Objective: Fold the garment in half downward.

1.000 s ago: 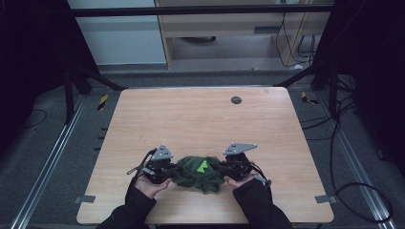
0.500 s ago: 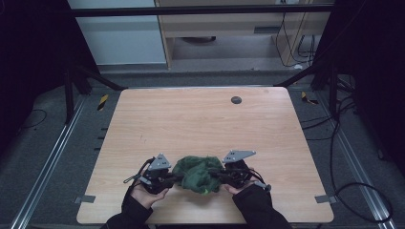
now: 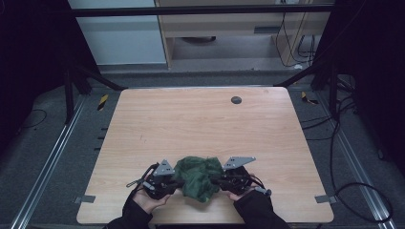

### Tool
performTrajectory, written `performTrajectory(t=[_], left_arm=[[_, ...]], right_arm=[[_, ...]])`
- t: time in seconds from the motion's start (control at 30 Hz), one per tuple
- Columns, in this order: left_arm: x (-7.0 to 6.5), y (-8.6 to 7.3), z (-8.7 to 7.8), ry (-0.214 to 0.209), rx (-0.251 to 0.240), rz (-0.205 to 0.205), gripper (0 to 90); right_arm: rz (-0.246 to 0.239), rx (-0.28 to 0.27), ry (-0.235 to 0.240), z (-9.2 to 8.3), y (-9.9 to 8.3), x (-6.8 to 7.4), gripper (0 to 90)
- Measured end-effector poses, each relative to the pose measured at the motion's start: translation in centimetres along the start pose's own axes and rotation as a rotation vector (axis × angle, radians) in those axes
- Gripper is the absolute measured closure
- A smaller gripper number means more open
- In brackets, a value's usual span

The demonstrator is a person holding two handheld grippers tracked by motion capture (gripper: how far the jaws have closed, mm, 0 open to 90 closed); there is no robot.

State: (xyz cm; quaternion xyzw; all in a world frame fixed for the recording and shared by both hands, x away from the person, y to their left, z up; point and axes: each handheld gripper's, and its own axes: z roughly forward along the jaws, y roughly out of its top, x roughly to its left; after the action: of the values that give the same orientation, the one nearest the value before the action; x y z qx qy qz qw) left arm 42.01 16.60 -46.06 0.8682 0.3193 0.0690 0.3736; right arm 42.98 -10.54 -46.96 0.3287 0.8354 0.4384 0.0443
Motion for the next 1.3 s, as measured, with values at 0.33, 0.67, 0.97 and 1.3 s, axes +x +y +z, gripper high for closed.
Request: performTrajectory(t=[0.33, 0.67, 0.97, 1.3], left_arm=[[0.1, 0.1, -0.6, 0.033, -0.034, -0.005, 86.4], [2.8, -0.4, -2.9, 0.129, -0.1, -0.088, 78.2], [5.3, -1.8, -4.3, 0.222, -0.131, -0.158, 68.6], [7.5, -3.6, -5.4, 0.318, -0.131, -0.209, 56.3]], right_arm=[[0.001, -0.02, -0.005, -0.3, 0.0, -0.1, 81.6], [0.033, -0.107, -0.096, -2.9, 0.4, -1.9, 74.2], [0.097, -0.136, -0.219, -5.4, -0.6, -4.7, 64.4], [0.176, -0.123, -0.336, -7.3, -2.7, -7.7, 53.7]])
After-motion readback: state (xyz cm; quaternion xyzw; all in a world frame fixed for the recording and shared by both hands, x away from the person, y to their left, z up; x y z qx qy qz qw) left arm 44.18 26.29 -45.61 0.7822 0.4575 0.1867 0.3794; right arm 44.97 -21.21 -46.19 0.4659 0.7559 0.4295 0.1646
